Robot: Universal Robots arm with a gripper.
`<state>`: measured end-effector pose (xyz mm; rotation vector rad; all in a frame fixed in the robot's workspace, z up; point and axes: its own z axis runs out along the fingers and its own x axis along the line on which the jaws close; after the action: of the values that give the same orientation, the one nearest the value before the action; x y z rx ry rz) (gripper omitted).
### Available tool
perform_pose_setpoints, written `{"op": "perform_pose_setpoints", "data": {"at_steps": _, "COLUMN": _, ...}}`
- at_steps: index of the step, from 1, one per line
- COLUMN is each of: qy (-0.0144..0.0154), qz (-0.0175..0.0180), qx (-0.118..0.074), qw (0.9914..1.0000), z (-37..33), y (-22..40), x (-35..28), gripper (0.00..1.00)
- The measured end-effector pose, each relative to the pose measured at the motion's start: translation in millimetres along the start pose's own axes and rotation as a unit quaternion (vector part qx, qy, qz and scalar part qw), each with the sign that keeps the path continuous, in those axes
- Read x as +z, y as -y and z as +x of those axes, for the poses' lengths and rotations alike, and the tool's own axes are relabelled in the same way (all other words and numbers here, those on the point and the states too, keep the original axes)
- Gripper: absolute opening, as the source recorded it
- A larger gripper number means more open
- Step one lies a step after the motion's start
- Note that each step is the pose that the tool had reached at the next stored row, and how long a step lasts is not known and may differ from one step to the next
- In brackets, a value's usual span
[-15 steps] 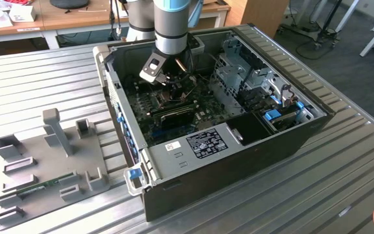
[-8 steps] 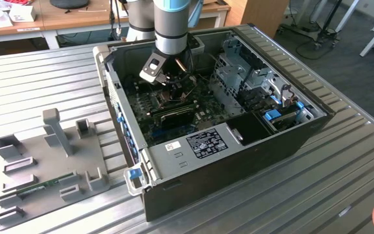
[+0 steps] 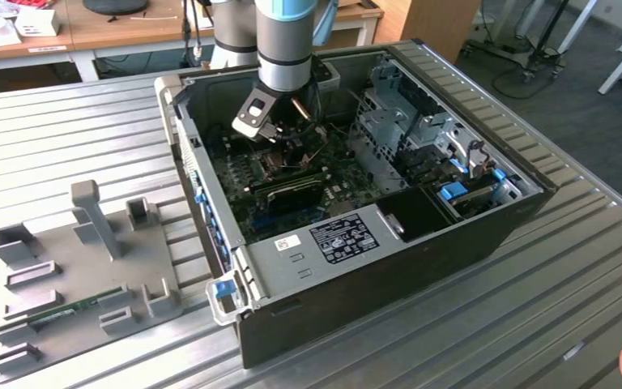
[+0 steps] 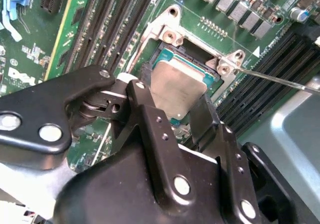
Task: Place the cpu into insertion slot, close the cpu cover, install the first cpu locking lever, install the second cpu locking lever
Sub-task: 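Place the cpu into insertion slot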
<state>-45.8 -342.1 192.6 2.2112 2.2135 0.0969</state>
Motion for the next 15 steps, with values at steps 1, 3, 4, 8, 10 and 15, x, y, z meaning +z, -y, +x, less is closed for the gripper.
{"op": "perform_pose_setpoints", "data": {"at_steps": 1, "qy": 0.0, "qz": 0.0, "qx": 0.0, "qw": 1.0, "z": 0.0, "y": 0.0, "x": 0.0, "gripper": 0.54}}
{"op": "perform_pose_setpoints", "data": {"at_steps": 3, "qy": 0.0001, "qz": 0.0, "qx": 0.0, "qw": 1.0, "z": 0.0, "y": 0.0, "x": 0.0, "gripper": 0.54}}
{"op": "perform_pose_setpoints", "data": {"at_steps": 4, "qy": 0.0001, "qz": 0.0001, "qx": 0.0, "qw": 1.0, "z": 0.0, "y": 0.0, "x": 0.0, "gripper": 0.54}}
{"op": "perform_pose_setpoints", "data": {"at_steps": 8, "qy": -0.0002, "qz": -0.0001, "qx": 0.0, "qw": 1.0, "z": 0.1, "y": 0.0, "x": 0.3, "gripper": 0.55}}
{"op": "perform_pose_setpoints", "data": {"at_steps": 10, "qy": 0.0, "qz": 0.0, "qx": 0.0, "qw": 1.0, "z": 0.0, "y": 0.0, "x": 0.3, "gripper": 0.62}}
{"op": "perform_pose_setpoints", "data": {"at_steps": 15, "qy": 0.0001, "qz": 0.0001, "qx": 0.0, "qw": 1.0, "z": 0.0, "y": 0.0, "x": 0.1, "gripper": 0.62}}
